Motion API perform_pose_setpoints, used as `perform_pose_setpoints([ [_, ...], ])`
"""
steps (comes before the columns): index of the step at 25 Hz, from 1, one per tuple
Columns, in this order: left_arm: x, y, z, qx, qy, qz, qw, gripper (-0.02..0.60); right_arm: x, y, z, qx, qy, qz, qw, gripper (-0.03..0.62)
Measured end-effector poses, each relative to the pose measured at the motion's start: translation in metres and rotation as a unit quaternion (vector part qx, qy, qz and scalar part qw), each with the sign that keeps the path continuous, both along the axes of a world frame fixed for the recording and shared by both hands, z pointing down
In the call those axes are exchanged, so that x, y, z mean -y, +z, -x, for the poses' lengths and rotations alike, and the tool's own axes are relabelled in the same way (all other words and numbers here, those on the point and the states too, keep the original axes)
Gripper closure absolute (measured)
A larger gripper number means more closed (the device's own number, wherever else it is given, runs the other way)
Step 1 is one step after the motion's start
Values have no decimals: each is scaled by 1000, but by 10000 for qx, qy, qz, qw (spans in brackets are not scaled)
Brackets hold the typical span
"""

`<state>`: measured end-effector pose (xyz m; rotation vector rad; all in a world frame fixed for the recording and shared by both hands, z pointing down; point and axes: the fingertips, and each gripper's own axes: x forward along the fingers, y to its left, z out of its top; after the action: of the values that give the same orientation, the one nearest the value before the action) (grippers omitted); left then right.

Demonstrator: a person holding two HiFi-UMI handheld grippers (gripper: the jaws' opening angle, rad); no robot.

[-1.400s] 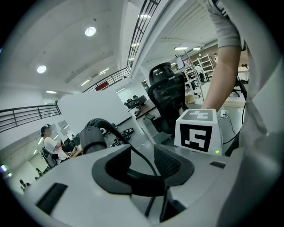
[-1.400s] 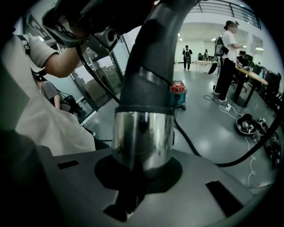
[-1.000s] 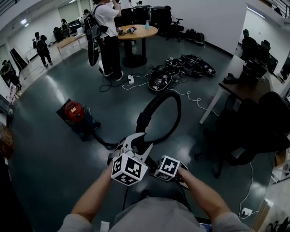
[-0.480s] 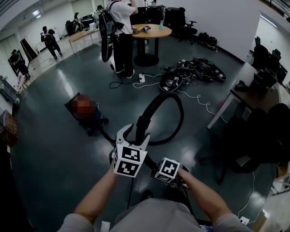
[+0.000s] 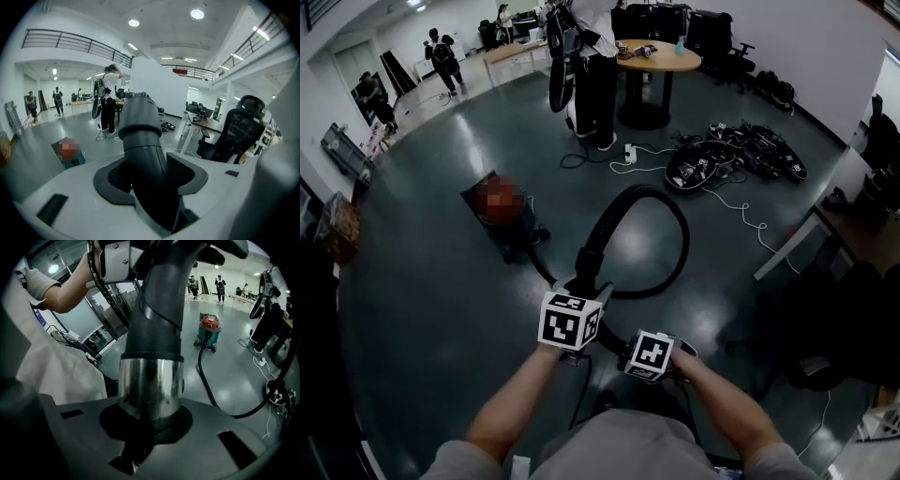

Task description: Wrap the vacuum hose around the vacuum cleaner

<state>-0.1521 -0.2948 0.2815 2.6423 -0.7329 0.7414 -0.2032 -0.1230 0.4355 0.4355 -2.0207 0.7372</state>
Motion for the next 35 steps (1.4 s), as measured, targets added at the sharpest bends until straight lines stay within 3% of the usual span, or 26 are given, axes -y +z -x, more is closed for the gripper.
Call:
perform_pose_setpoints([
  [3,11,11,2,-626,-618,696,9937,393,-2,4,-2,312,-344,246,9986,542],
  [7,28,20,3,-1405,-1356,1332,9717,433,5,8,-10,576,-727,334,9951,542],
  [14,51,23,10,-2015,-2153,1355,9459,442,33,18,-34,582,-1477,114,9873,542],
  [19,57,20,22,-2462,-2837,1398,9162,453,52,20,-39,808,-1993,-323,9761,542],
  [21,55,16,25,-2569,-3012,1341,9084,454,56,18,-39,956,-2201,-495,9695,542],
  [26,58,5,36,-2591,-3225,1167,9029,454,76,18,-28,948,-2355,-1140,9605,530],
  [28,60,6,40,-2548,-3255,1162,9031,454,84,25,-33,729,-2230,-1362,9625,444],
  [31,67,13,41,-2373,-3191,1178,9099,460,96,28,-51,584,-1891,-1422,9699,395],
  [35,80,29,45,-2180,-3032,1256,9191,472,104,28,-71,537,-1175,-1340,9825,395],
])
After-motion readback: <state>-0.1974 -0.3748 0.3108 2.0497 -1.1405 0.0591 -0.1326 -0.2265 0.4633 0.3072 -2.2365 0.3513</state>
